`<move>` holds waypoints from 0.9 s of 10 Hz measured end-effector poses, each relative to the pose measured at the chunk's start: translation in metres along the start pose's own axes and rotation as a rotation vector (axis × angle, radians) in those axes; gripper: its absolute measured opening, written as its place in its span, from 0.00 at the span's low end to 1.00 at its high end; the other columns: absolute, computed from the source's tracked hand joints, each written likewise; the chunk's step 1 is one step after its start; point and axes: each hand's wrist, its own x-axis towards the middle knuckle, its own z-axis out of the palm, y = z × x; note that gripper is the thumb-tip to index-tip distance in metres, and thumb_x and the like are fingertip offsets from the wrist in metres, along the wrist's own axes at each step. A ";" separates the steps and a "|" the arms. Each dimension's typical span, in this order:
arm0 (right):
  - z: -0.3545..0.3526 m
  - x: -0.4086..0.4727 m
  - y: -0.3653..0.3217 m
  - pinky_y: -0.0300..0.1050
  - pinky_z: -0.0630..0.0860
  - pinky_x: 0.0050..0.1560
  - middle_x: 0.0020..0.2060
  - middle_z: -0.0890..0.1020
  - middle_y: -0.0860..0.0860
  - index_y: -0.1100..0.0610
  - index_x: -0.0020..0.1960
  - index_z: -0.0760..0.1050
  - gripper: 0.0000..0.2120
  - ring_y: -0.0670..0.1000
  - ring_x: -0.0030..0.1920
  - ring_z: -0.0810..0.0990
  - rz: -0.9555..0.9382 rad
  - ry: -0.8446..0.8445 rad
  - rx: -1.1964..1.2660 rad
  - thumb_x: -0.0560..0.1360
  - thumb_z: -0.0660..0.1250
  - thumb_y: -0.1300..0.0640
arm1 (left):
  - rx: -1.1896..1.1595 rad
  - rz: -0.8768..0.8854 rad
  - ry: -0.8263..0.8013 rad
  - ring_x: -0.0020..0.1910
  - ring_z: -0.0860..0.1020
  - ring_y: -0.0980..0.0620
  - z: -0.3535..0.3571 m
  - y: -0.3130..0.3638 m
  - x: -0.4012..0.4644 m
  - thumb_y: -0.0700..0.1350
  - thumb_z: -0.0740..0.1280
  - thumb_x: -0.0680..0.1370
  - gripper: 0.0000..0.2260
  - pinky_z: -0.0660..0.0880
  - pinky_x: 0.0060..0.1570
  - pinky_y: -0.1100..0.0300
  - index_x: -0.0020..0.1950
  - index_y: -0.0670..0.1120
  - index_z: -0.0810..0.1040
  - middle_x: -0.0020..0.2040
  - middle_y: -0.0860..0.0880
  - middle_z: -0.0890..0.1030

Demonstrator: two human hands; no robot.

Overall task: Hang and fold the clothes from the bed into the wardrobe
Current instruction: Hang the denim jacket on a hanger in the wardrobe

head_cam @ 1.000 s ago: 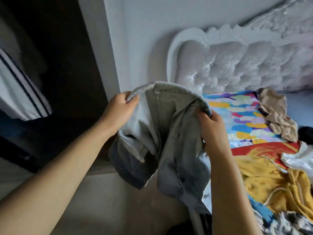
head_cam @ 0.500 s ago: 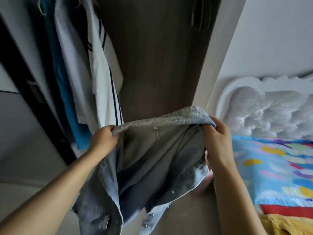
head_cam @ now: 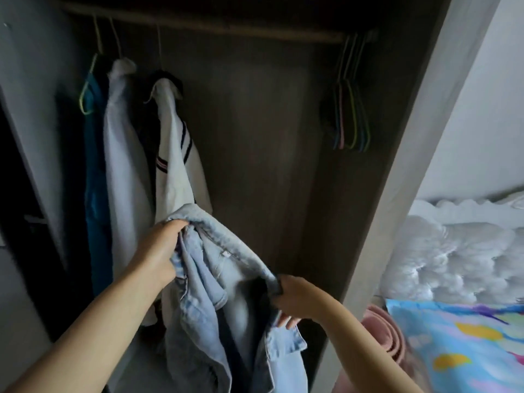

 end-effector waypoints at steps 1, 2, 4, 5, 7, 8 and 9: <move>-0.023 0.014 -0.041 0.46 0.78 0.40 0.48 0.79 0.64 0.64 0.62 0.69 0.13 0.53 0.38 0.80 -0.007 -0.034 -0.099 0.79 0.56 0.63 | 0.022 0.052 -0.136 0.17 0.74 0.61 0.008 0.025 0.019 0.39 0.60 0.79 0.12 0.71 0.32 0.59 0.36 0.45 0.74 0.18 0.55 0.75; -0.079 0.016 -0.099 0.45 0.77 0.42 0.48 0.82 0.61 0.61 0.52 0.77 0.09 0.56 0.47 0.81 -0.146 0.310 -0.213 0.76 0.59 0.64 | 0.038 0.065 -0.214 0.17 0.73 0.61 0.017 0.050 0.037 0.39 0.59 0.80 0.10 0.73 0.22 0.66 0.39 0.46 0.70 0.18 0.56 0.74; -0.220 0.024 -0.172 0.50 0.77 0.53 0.56 0.80 0.61 0.61 0.59 0.78 0.15 0.61 0.57 0.79 -0.098 1.192 -0.514 0.76 0.59 0.63 | -0.064 -0.016 -0.352 0.21 0.74 0.53 0.031 0.073 0.065 0.45 0.60 0.80 0.13 0.69 0.22 0.67 0.36 0.44 0.72 0.28 0.46 0.74; -0.250 0.028 -0.168 0.57 0.74 0.57 0.61 0.75 0.62 0.62 0.65 0.72 0.18 0.64 0.62 0.74 0.038 1.214 -0.767 0.76 0.60 0.64 | -0.023 -0.080 -0.391 0.22 0.76 0.52 0.034 0.076 0.073 0.45 0.61 0.80 0.13 0.73 0.20 0.66 0.36 0.43 0.73 0.30 0.45 0.76; -0.277 0.045 -0.155 0.59 0.69 0.62 0.64 0.72 0.64 0.64 0.67 0.69 0.19 0.65 0.65 0.71 0.263 1.170 -0.944 0.78 0.59 0.63 | 0.053 -0.120 -0.408 0.17 0.72 0.52 0.040 0.081 0.089 0.46 0.62 0.80 0.16 0.73 0.30 0.65 0.33 0.43 0.69 0.23 0.44 0.75; -0.279 0.056 -0.151 0.58 0.70 0.61 0.64 0.74 0.64 0.66 0.65 0.72 0.16 0.64 0.65 0.72 0.274 1.162 -0.915 0.78 0.58 0.64 | 0.085 -0.084 -0.397 0.37 0.77 0.46 0.043 0.084 0.097 0.44 0.62 0.80 0.09 0.76 0.40 0.57 0.48 0.40 0.77 0.50 0.36 0.80; -0.283 0.059 -0.149 0.58 0.70 0.61 0.63 0.73 0.66 0.70 0.65 0.69 0.16 0.66 0.64 0.72 0.189 1.265 -0.771 0.80 0.56 0.65 | 0.071 -0.090 -0.390 0.49 0.79 0.42 0.046 0.086 0.103 0.44 0.60 0.81 0.14 0.76 0.53 0.50 0.61 0.36 0.75 0.53 0.38 0.79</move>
